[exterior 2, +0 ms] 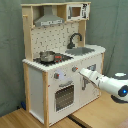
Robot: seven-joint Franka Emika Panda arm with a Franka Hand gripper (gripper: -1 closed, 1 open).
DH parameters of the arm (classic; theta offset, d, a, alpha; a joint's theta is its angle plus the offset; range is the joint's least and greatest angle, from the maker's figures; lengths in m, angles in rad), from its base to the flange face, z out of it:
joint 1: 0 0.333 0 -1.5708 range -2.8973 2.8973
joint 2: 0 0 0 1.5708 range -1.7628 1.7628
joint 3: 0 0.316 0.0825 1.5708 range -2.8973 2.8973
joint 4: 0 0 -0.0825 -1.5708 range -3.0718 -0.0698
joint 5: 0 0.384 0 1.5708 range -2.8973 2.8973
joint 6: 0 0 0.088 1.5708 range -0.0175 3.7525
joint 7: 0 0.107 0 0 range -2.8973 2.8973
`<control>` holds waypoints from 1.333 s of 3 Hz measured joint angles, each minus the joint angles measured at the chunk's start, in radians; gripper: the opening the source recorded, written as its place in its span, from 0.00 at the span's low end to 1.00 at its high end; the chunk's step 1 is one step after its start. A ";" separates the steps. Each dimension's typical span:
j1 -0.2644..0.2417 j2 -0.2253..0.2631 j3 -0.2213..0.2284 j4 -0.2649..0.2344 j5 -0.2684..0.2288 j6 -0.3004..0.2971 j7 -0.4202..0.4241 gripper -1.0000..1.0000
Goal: Play with the kitchen
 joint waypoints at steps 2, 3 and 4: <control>0.034 -0.010 -0.008 0.098 -0.004 -0.185 0.033 1.00; 0.042 -0.013 -0.004 0.137 -0.008 -0.233 0.118 1.00; 0.026 -0.013 -0.003 0.172 -0.013 -0.234 0.228 1.00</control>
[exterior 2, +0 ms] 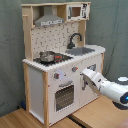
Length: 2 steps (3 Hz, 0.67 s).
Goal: Play with the kitchen
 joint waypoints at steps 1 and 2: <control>-0.030 0.000 0.001 0.020 -0.002 0.011 0.108 1.00; -0.067 0.000 0.001 0.035 -0.003 0.039 0.199 1.00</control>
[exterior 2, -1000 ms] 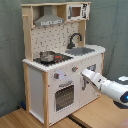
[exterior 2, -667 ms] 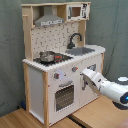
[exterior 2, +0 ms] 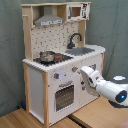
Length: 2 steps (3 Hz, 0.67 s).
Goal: Play with the kitchen
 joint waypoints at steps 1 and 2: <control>-0.045 0.000 0.001 0.021 -0.001 0.039 0.082 1.00; -0.098 0.000 0.007 0.056 -0.001 0.078 0.175 1.00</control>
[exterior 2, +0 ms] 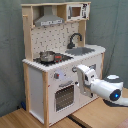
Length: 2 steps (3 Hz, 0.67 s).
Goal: Play with the kitchen
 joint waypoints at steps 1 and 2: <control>-0.033 -0.001 0.014 0.020 0.000 0.025 0.100 1.00; -0.037 -0.004 0.035 0.002 -0.001 0.026 0.198 1.00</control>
